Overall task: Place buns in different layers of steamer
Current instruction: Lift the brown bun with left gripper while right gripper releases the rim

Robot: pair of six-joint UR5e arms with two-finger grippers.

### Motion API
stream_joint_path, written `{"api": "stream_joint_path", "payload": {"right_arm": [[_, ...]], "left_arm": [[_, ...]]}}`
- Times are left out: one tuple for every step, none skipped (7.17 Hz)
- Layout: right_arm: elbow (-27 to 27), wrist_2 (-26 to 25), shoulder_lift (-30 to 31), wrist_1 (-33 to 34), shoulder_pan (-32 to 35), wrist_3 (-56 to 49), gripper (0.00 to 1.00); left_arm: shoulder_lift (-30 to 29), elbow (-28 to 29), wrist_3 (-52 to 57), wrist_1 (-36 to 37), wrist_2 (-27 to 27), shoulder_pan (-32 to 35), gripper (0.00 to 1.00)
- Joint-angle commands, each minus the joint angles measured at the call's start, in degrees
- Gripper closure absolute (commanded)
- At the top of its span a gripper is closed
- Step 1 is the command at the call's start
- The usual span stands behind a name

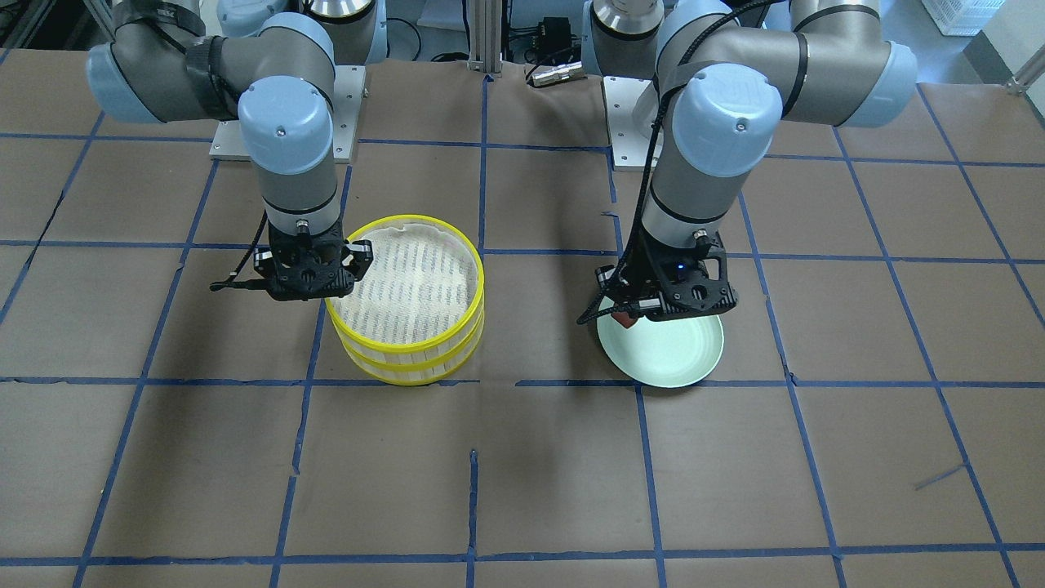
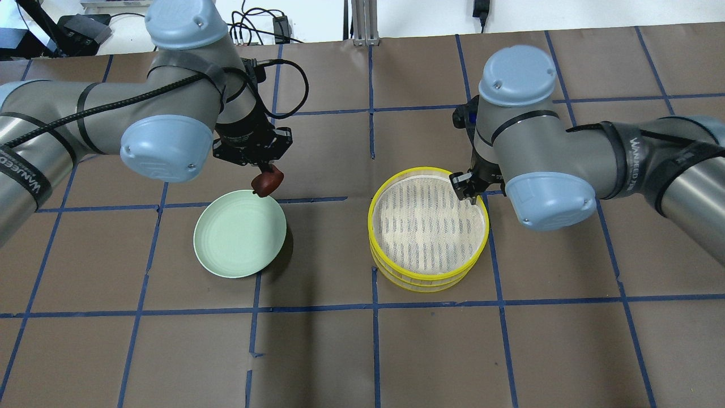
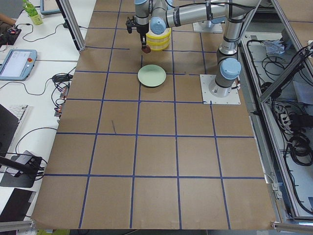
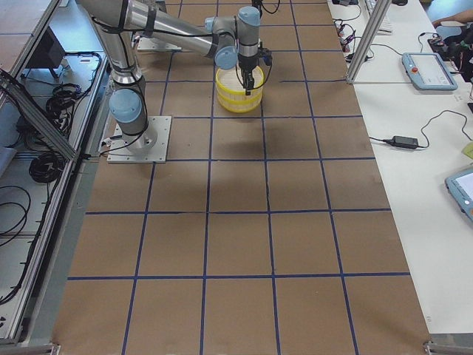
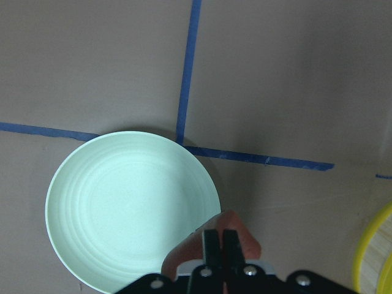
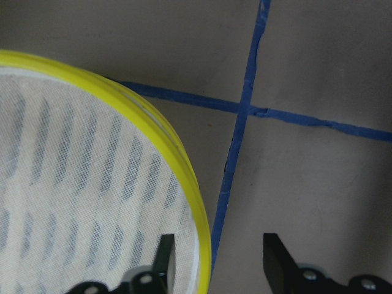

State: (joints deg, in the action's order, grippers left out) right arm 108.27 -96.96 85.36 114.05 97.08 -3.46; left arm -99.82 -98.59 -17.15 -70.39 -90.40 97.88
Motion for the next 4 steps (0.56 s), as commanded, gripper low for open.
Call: {"api": "stream_joint_path", "payload": {"right_arm": [[-11.5, 2.2, 3.9, -15.1, -0.8, 0.6, 0.00], [-16.2, 3.3, 4.0, -21.0, -0.8, 2.0, 0.00], [-16.9, 6.8, 4.1, -23.2, -1.5, 6.3, 0.03], [-17.7, 7.5, 4.2, -22.6, -3.1, 5.8, 0.03]], "left_arm": [[-0.4, 1.7, -4.4, 1.0, 0.8, 2.6, 1.00], [0.1, 3.8, -6.9, 1.2, 1.2, 6.5, 1.00], [-0.8, 5.5, -12.9, 1.4, 1.1, 11.2, 1.00], [-2.5, 5.6, -16.9, 4.5, 1.1, 14.1, 1.00]]}}
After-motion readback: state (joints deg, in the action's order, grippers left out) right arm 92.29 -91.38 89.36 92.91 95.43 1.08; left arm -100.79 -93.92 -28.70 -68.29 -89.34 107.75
